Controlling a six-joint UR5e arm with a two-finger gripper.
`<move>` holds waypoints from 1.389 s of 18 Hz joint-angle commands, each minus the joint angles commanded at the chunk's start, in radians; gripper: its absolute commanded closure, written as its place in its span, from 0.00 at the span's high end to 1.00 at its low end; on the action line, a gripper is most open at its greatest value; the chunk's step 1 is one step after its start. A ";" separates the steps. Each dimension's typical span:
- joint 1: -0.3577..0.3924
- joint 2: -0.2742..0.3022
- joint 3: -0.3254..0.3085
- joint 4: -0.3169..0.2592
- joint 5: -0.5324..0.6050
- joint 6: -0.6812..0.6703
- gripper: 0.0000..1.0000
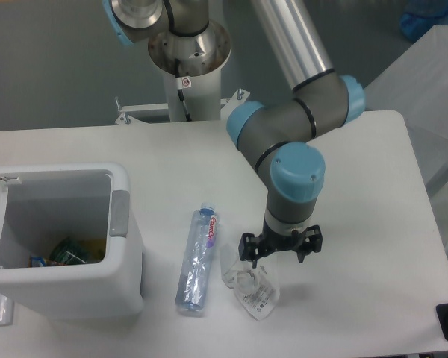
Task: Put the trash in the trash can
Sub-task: 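Lower the open gripper down onto the crumpled clear plastic wrapper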
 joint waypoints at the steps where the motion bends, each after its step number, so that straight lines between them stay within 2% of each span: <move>1: -0.012 -0.008 0.000 -0.002 0.002 -0.015 1.00; 9: -0.041 -0.055 -0.002 0.006 0.012 -0.035 1.00; 13: -0.043 -0.063 -0.005 0.037 0.018 -0.034 1.00; 17: -0.041 -0.066 -0.009 0.043 0.018 -0.031 1.00; 22: -0.043 -0.072 -0.015 0.045 0.024 -0.034 0.88; 25: -0.043 -0.071 -0.021 0.045 0.041 -0.034 0.70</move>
